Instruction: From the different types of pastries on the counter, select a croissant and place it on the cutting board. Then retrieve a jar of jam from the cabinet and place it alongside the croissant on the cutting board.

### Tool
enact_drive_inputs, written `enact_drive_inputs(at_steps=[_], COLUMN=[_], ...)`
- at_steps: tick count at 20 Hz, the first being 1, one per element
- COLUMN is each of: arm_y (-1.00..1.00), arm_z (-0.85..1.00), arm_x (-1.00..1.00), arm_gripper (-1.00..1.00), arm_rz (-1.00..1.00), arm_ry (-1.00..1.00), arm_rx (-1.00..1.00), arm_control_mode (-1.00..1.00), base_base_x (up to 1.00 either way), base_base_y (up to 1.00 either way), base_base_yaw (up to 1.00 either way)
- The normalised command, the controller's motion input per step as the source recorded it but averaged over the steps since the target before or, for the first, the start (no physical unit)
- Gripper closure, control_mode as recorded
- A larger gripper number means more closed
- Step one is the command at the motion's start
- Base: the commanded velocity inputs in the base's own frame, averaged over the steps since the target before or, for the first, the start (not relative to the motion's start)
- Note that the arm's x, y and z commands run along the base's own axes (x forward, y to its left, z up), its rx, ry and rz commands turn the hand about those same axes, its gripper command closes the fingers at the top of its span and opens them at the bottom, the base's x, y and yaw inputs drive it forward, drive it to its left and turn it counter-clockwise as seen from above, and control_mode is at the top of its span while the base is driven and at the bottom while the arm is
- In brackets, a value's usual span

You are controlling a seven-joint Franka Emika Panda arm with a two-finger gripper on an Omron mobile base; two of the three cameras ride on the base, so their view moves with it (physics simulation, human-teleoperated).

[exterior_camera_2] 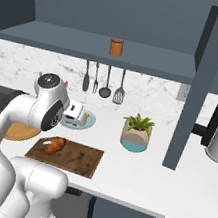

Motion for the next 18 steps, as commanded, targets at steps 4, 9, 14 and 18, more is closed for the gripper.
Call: enact_drive_inputs(at_steps=[4,9,14,18], arm_y=[-0.12,-0.14,-0.18,-0.29], arm_z=[0.39,0.38,0.39,0.33], arm_x=[0.0,0.0,0.0,0.0], arm_gripper=[-1.0,-1.0,-1.0,-1.0], arm_rz=[0.0,0.0,-0.02,-0.04], arm_ry=[-0.16,-0.16,-0.13,-0.06], arm_rx=[0.0,-0.02,-0.02,-0.03], arm_control_mode=[-1.0,-1.0,-1.0,-1.0], base_base_x=[0.0,0.0,0.0,0.0], base_base_y=[0.0,0.0,0.0,0.0], base_base_yaw=[0.0,0.0,0.0,0.0])
